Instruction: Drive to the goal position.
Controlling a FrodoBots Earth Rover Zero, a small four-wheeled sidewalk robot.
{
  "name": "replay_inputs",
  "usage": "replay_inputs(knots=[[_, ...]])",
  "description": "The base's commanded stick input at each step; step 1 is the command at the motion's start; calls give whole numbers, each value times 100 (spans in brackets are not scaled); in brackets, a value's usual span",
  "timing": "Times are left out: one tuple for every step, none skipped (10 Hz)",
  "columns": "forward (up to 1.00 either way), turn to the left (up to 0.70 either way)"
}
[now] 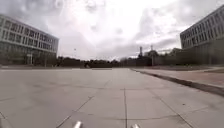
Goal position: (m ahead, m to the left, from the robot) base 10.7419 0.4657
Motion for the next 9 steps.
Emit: replay_inputs(knots=[[100,0],[100,0],[100,0],[100,0],[100,-8],[100,-36],[100,-40],[100,-24],[100,0]])
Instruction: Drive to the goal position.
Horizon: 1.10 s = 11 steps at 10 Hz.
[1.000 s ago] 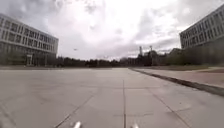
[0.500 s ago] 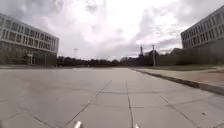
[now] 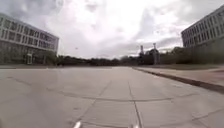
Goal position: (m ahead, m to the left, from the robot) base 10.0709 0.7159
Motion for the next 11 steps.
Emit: replay_inputs(knots=[[100,0],[100,0],[100,0],[100,0],[100,0],[100,0],[100,0],[100,0],[100,0],[100,0],[100,0]])
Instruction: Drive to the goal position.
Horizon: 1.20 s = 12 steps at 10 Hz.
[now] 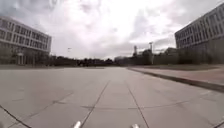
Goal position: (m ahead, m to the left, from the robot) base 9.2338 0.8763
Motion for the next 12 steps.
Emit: replay_inputs(knots=[[100,0],[100,0],[100,-3],[100,-29],[100,-40],[100,0],[100,0],[100,0],[100,0],[100,0],[100,0],[100,0]])
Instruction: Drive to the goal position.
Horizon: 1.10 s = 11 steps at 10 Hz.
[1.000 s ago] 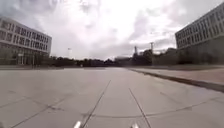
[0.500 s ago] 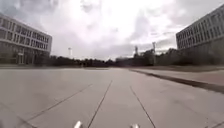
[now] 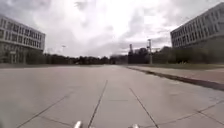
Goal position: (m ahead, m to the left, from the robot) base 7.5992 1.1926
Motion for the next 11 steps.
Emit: replay_inputs(knots=[[100,0],[100,0],[100,0],[100,0],[100,0],[100,0],[100,0],[100,0],[100,0],[100,0],[100,0]])
